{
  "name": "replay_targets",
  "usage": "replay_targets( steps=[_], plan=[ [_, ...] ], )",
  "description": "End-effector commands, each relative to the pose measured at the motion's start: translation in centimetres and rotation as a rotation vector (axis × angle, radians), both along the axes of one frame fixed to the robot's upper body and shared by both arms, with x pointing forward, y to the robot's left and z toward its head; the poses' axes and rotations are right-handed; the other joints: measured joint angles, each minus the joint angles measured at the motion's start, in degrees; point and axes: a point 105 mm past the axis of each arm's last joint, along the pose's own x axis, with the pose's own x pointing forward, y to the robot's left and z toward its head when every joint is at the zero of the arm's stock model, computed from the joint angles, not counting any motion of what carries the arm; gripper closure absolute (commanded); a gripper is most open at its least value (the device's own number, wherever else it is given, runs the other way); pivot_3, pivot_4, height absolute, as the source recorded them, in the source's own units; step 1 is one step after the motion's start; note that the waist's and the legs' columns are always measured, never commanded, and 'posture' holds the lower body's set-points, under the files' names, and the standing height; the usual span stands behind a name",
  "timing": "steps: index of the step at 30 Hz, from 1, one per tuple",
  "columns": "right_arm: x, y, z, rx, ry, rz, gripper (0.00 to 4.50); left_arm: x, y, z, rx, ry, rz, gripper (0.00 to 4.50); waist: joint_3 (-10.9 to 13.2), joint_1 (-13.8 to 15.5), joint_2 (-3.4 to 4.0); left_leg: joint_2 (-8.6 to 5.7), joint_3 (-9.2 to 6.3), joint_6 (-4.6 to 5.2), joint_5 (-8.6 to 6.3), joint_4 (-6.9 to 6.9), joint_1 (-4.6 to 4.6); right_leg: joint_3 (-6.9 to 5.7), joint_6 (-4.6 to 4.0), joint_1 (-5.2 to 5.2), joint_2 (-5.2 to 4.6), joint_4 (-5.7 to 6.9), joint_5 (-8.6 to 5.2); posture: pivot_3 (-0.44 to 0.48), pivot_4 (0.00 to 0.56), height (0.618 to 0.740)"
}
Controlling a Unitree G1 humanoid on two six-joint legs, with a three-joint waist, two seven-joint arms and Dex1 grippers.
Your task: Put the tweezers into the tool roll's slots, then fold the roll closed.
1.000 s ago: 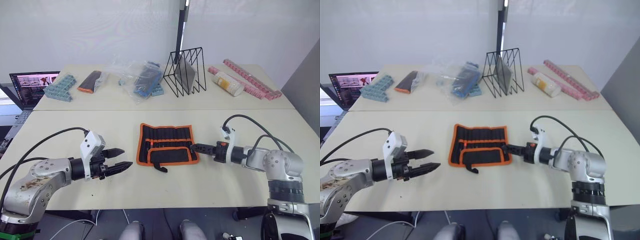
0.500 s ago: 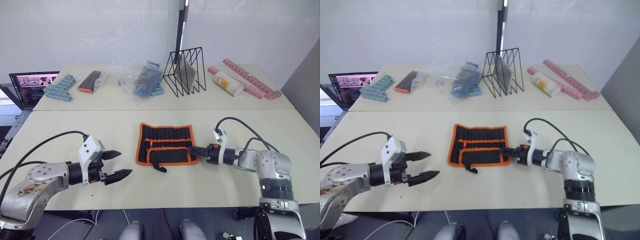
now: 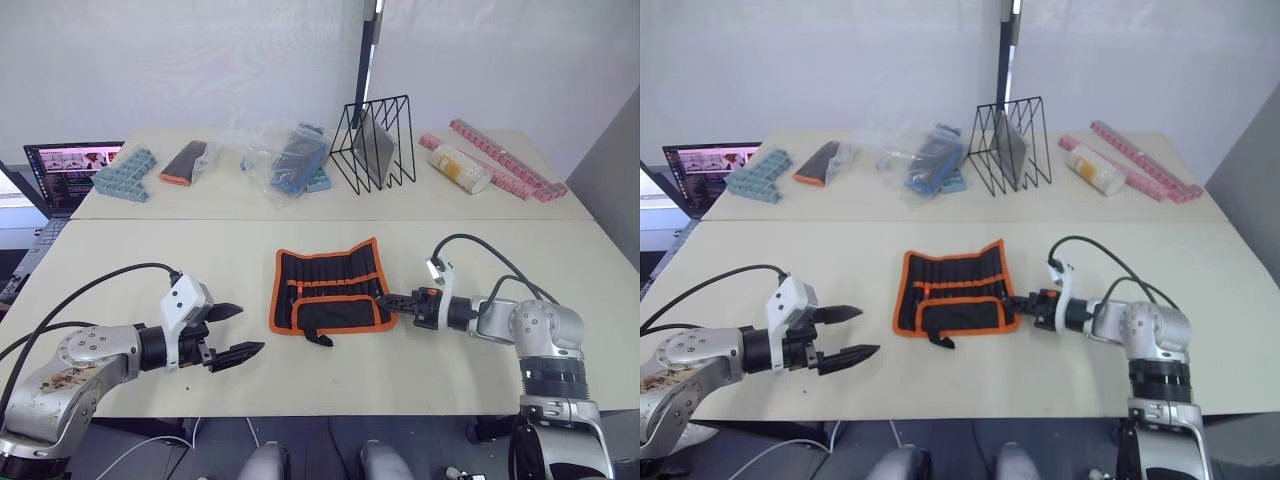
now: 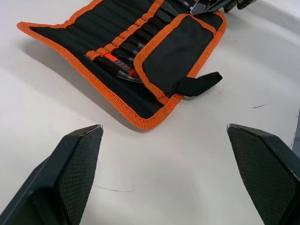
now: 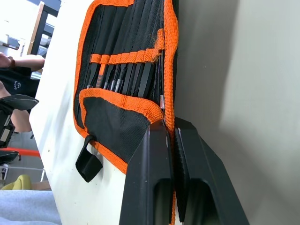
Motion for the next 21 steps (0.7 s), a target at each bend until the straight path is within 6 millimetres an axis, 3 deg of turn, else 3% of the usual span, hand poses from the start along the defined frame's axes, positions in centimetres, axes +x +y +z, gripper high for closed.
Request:
replay_targets(
  steps=[1, 5, 8, 15, 21],
  plan=[
    [0.3, -0.8, 1.5, -0.02, -0.065, -0.021, 4.47, 0.1, -0.2, 0.3, 0.009, -0.033, -0.015, 0.0, 0.0, 0.1, 0.01, 0.0, 0.0, 0.0, 0.0, 0.0, -0.01, 0.0, 0.0, 0.0, 0.0, 0.0, 0.0, 0.0, 0.15, 0.739],
    [0.8, -1.4, 1.6, -0.117, -0.078, -0.074, 4.47, 0.1, -0.2, 0.0, 0.013, -0.034, -0.014, 0.0, 0.0, 0.0, 0.02, 0.0, 0.0, 0.0, 0.0, 0.0, -0.1, 0.0, 0.0, -0.09, -0.01, -0.01, 0.0, 0.0, 0.15, 0.739],
    [1.6, -2.6, 1.6, -0.321, -0.122, -0.169, 4.47, 0.1, -0.2, 0.0, 0.012, -0.037, -0.011, 0.0, 0.0, 0.0, 0.02, 0.0, 0.0, 0.0, 0.0, -0.01, -0.13, 0.0, 0.0, -0.14, -0.01, 0.0, 0.0, 0.0, 0.15, 0.739],
    [2.0, -2.4, 3.7, -0.224, -0.081, -0.211, 4.47, 0.2, -0.4, -0.4, 0.011, -0.038, -0.017, 0.0, 0.0, 0.0, 0.02, 0.0, -0.01, 0.0, 0.0, -0.01, -0.17, 0.0, 0.0, -0.17, -0.01, 0.0, 0.0, 0.0, 0.15, 0.739],
    [2.4, -2.9, 4.0, -0.199, -0.083, -0.296, 4.47, 0.3, -0.5, -0.6, 0.017, -0.038, -0.029, 0.0, 0.0, 0.0, 0.03, 0.0, 0.0, 0.0, 0.0, -0.01, -0.19, 0.0, 0.0, -0.18, 0.0, 0.0, 0.0, 0.0, 0.15, 0.739]
  ],
)
